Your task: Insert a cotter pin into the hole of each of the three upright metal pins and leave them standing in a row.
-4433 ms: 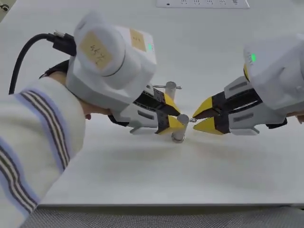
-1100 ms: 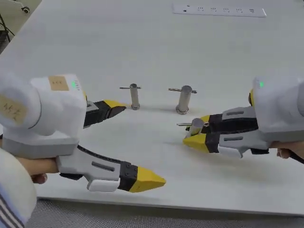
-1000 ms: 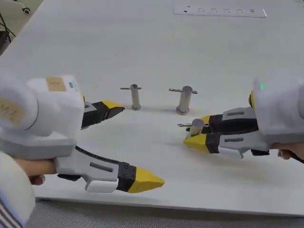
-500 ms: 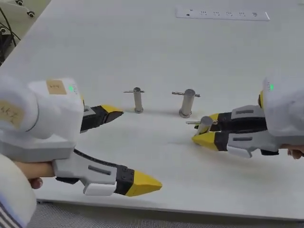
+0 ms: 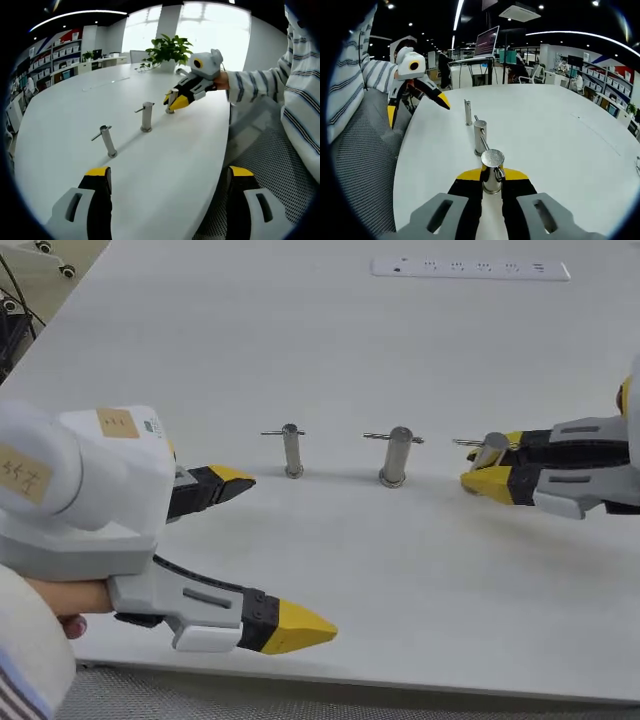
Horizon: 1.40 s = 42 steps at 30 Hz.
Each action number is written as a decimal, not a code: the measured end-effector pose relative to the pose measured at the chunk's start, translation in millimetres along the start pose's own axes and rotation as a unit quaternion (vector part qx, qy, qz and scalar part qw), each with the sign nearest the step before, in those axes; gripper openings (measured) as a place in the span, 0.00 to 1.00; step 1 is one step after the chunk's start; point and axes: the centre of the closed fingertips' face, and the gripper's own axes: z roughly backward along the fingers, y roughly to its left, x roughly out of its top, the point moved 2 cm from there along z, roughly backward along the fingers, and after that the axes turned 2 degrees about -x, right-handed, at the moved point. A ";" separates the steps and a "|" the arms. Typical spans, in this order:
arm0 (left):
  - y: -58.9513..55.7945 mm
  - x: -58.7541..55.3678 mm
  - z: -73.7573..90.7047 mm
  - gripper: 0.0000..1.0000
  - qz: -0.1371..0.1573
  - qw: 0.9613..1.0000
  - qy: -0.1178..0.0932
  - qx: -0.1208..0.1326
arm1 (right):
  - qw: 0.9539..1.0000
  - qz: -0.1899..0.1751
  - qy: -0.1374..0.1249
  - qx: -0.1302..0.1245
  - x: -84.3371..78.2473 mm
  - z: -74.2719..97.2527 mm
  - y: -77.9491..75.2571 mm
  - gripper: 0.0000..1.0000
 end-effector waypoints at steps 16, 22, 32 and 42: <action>1.7 -7.8 3.6 0.93 0.010 1.000 0.013 0.009 | 1.000 -0.015 0.006 0.006 -19.0 3.7 -16.8 0.08; 5.5 -8.1 6.2 0.92 0.027 0.999 0.008 0.016 | 1.000 -0.019 0.005 0.007 -21.7 2.2 -16.0 0.08; 3.7 -14.4 6.8 0.92 0.031 0.999 0.021 0.012 | 1.000 -0.021 0.004 0.006 -24.1 2.1 -16.6 0.08; 1.1 -16.1 6.5 0.92 0.037 0.999 0.021 0.008 | 1.000 -0.019 -0.005 0.000 -26.0 3.2 -19.4 0.09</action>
